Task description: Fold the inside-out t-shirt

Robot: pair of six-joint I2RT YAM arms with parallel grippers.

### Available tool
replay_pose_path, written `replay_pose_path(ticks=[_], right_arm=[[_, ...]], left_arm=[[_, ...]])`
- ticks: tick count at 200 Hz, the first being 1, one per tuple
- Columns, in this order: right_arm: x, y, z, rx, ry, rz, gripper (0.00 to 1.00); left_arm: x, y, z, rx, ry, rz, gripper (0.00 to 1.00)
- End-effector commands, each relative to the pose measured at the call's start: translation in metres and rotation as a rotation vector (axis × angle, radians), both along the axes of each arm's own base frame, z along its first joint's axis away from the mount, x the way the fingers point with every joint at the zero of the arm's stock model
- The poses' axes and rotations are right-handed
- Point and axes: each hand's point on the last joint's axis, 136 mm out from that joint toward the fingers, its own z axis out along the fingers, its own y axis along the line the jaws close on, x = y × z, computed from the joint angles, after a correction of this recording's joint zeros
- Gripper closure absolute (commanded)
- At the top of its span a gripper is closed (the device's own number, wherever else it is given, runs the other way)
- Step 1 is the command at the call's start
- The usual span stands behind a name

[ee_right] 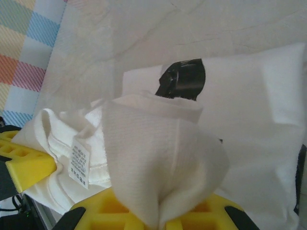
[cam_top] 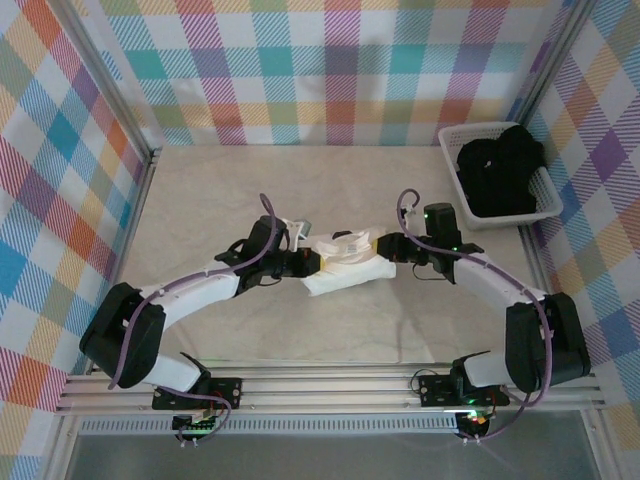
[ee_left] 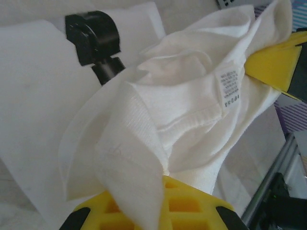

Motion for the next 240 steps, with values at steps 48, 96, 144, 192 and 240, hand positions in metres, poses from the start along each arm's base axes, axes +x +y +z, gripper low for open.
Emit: replay_pose_path(ticks=[48,96,144,192,240], right_arm=[[0.08,0.001,-0.036,-0.154,0.084,-0.073,0.9],[0.121,-0.009,-0.079,-0.296,0.157,-0.133,0.72],[0.111,-0.031,-0.02,-0.415,0.023,-0.132,0.49],[0.063,-0.018,-0.022,-0.293,0.075,-0.089,0.32],[0.053,-0.009,-0.055,-0.277,0.158,-0.079,0.41]], left_arm=[[0.093,0.024,-0.04,0.161,0.016,0.141,0.95],[0.142,0.046,-0.084,0.254,0.127,0.267,0.67],[0.125,0.09,-0.054,0.355,0.096,0.391,0.29],[0.087,0.041,-0.056,0.067,0.238,0.241,0.01],[0.088,0.01,-0.078,0.1,0.265,0.174,0.0]])
